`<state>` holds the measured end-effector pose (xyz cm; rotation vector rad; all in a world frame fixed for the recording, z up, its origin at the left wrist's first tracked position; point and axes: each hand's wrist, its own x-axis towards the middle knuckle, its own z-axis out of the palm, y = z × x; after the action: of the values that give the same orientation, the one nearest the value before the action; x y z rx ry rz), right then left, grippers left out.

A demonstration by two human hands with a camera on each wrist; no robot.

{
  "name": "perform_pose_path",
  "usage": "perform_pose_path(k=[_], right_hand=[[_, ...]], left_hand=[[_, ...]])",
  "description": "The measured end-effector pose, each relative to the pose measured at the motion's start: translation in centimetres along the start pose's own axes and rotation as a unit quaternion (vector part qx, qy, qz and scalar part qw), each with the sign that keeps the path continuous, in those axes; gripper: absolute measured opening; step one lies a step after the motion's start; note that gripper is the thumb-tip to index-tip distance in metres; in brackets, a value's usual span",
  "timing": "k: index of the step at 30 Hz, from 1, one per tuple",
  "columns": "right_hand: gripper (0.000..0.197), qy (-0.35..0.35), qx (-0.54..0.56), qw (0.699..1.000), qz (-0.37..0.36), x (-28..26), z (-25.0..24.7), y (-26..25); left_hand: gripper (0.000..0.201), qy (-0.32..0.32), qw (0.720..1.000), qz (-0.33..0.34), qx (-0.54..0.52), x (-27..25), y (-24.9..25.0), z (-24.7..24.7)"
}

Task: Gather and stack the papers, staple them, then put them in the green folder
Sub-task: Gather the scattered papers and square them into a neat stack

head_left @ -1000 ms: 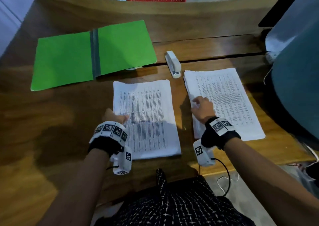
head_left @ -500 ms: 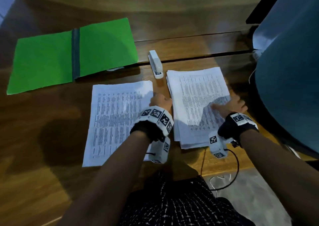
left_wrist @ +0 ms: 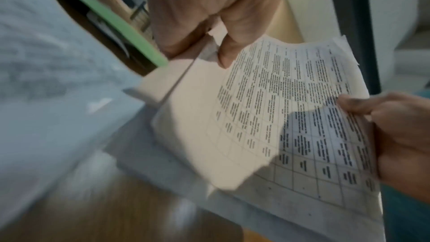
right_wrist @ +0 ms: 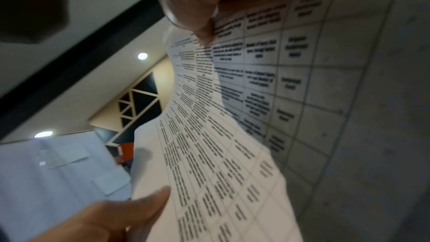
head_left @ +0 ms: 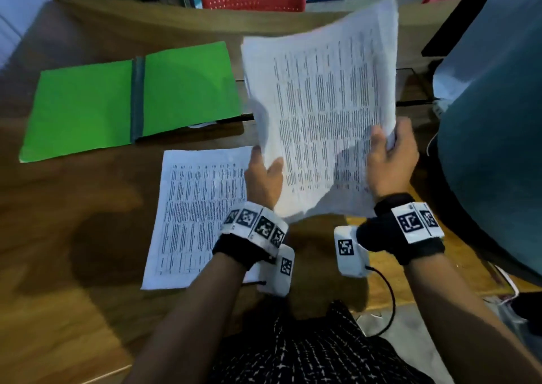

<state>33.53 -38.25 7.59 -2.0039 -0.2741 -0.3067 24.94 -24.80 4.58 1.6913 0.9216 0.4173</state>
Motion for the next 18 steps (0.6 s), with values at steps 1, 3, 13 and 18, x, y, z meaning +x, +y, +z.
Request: perform_pose_path(k=[1,3,13,18], right_hand=[[0.01,-0.007,0.024,1.0,-0.013,-0.2,0.5,-1.1],[0.013,-0.041,0.065,0.997,-0.014,-0.7,2.1,-2.8],[0.03,-0.292,-0.072,0.932,0.2,-8.5,11.3,-1.5],[0.04,-0.365,-0.174,0.88,0.251,-11.5,12.5,1.4]], left_hand=[[0.036,0.032,0.999,0.012,-0.016,0.2,0.7,-1.5],[0.036,0.087,0.995,0.002,-0.038,0.8,1.3,-4.4],[0.034,0.084,0.968,-0.123,0.203,1.8,-8.1,-14.7],[0.043,0.063,0.941,-0.185,0.277,1.1,-12.4,-16.5]])
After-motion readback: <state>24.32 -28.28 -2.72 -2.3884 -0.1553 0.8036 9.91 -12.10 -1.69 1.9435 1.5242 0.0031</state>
